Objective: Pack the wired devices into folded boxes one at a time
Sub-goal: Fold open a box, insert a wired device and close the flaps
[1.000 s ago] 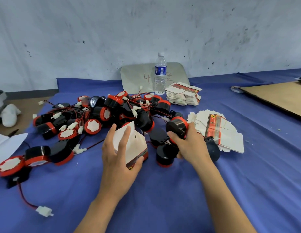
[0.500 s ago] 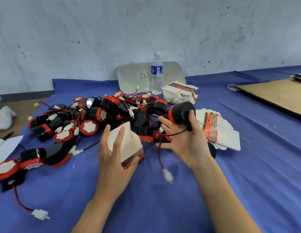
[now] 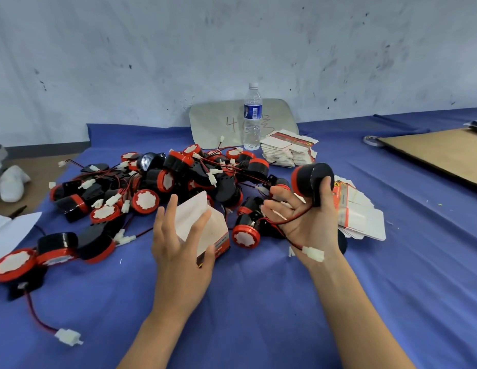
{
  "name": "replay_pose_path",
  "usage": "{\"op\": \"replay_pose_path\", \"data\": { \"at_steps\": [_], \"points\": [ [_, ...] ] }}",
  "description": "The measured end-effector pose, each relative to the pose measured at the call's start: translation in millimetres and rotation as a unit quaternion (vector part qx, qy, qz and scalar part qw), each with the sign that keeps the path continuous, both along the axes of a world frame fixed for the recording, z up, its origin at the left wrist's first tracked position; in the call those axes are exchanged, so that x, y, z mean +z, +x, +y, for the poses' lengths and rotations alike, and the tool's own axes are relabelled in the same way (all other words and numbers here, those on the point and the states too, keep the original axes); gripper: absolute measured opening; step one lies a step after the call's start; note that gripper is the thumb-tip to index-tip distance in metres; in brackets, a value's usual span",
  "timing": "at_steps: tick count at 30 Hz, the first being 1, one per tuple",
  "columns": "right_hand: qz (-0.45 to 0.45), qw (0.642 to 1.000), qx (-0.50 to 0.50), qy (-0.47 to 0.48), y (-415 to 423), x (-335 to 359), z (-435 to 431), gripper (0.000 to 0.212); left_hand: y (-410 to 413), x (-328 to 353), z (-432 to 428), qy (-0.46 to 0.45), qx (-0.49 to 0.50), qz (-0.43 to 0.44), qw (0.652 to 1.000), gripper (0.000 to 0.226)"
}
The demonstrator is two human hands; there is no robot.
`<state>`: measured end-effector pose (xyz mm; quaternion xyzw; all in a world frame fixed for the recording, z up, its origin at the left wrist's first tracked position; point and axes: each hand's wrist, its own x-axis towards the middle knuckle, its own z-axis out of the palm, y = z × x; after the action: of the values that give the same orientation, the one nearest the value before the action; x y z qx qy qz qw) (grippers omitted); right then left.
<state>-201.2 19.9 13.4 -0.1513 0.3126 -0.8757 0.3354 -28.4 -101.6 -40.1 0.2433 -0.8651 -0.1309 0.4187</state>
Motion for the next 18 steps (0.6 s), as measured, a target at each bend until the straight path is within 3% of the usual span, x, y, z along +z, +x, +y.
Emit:
{"op": "replay_pose_path", "data": {
  "at_steps": [3, 5, 7, 10, 12, 13, 16, 18],
  "points": [
    [0.031, 0.996, 0.014, 0.081, -1, -2, 0, 0.073, -1, 4, 7, -0.076, -0.003, 0.042, 0.996, 0.042],
    [0.052, 0.991, 0.01, 0.119, 1, -2, 0, 0.069, -1, 8, 19, -0.093, -0.076, 0.078, 0.99, 0.034],
    [0.063, 0.988, 0.006, 0.141, 4, -1, -1, 0.071, -4, 8, 35, -0.084, -0.173, 0.061, 0.98, 0.038],
    [0.059, 0.988, -0.015, 0.145, 7, 1, -1, 0.075, -14, 5, 58, -0.018, -0.224, -0.052, 0.973, 0.063],
    [0.041, 0.989, -0.038, 0.136, 8, 2, -1, 0.079, -29, 4, 58, 0.044, -0.191, -0.136, 0.971, 0.086],
    [0.031, 0.99, -0.048, 0.13, 7, 2, 0, 0.076, -37, 5, 54, 0.029, -0.143, -0.174, 0.974, 0.089],
    [0.012, 0.992, -0.06, 0.114, 3, 2, 2, 0.046, -61, 17, 53, -0.074, 0.017, -0.287, 0.955, 0.075],
    [0.026, 0.99, -0.065, 0.123, 1, 2, 5, 0.046, -70, 26, 55, -0.158, 0.068, -0.346, 0.922, 0.055]
  ]
}}
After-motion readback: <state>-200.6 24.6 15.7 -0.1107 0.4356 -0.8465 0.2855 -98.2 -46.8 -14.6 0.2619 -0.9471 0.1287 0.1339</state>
